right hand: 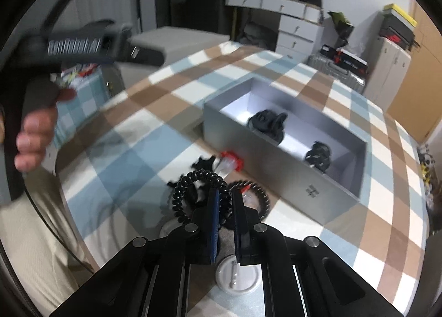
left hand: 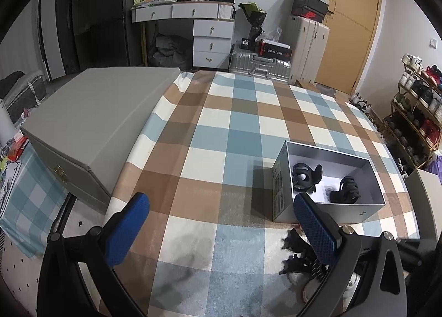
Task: Organize jewelry
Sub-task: 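Grasp the black coil hair tie with the right tool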
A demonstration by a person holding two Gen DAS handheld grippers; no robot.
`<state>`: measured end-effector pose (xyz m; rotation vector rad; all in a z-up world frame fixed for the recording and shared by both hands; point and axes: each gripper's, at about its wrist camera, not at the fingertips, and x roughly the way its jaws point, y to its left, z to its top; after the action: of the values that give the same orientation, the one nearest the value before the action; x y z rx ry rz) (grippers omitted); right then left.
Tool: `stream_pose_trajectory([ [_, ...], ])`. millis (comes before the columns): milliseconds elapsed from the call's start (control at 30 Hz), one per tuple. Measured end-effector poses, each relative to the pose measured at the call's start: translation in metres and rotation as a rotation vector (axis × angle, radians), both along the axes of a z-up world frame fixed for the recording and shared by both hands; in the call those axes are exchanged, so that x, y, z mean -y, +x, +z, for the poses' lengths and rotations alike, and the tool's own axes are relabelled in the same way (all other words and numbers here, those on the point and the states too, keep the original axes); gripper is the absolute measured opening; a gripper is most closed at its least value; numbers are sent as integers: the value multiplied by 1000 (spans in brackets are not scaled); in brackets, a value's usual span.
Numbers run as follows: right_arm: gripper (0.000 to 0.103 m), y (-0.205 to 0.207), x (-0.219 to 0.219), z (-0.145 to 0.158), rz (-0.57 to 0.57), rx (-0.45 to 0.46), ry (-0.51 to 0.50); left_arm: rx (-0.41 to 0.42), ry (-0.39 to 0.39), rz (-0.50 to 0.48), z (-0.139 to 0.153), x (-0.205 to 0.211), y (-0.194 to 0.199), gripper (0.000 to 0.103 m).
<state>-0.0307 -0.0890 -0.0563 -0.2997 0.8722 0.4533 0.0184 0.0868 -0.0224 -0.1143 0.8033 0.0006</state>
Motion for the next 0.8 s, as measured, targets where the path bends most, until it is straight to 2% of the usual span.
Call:
stream_pose_trajectory([
  [200,8,10,35,26,-128,50,118,-66,-105,-113,-6,2,0,102],
  [267,8,11,46,34,-169,74,141,-90,-121,-182,-9,12,-3,102],
  [400,8,13,63,46,-229,109,186,-165,-58,-342,-20,47,-14,102],
  [533,8,13,74,54,-268,145,202,-227,-61,-477,-28,73,-29,102],
  [700,8,16,85,57,-301,150,223,-302,-17,-569,-44,99,-45,101],
  [800,8,17,87,55,-303,138,229,-335,24,-593,-53,110,-49,96],
])
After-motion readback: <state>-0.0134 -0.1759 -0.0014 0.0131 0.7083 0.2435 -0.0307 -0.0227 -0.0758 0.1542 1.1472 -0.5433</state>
